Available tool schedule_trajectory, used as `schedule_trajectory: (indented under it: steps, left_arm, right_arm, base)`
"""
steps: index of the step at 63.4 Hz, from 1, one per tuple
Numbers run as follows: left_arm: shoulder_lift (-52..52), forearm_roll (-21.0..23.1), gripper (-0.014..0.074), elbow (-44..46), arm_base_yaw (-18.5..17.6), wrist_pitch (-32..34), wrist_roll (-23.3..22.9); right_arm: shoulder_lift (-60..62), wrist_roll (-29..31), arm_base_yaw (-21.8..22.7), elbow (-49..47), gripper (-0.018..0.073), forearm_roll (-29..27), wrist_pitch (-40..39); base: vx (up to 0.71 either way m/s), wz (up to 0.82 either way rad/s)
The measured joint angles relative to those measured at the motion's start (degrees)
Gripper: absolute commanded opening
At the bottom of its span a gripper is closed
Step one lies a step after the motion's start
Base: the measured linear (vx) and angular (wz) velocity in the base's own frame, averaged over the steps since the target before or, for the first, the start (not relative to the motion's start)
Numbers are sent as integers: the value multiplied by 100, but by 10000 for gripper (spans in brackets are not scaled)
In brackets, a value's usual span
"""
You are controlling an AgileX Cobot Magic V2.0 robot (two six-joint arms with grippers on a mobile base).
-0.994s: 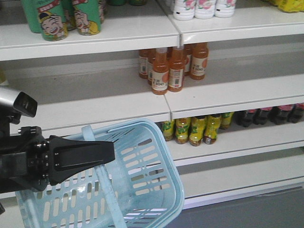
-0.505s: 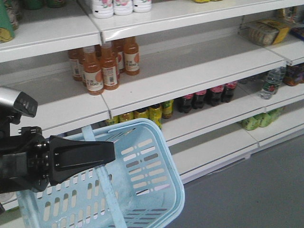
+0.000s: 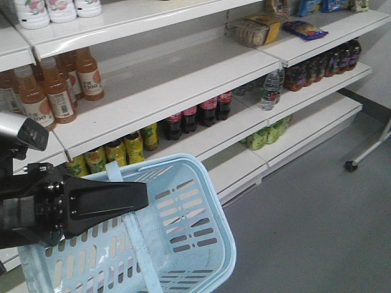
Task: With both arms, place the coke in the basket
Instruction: 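Turn the base away from the shelf while holding the basket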
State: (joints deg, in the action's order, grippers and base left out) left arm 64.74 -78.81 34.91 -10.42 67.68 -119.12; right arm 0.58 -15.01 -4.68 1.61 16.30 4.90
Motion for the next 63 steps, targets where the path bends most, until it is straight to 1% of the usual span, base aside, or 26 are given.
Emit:
schedule_trajectory:
  steps: [63]
  left_arm:
    - [0,0,-6,0,0,0,0]
  right_arm:
    - [0,0,0,0,-5,0,0]
  base:
    - [-1,-42]
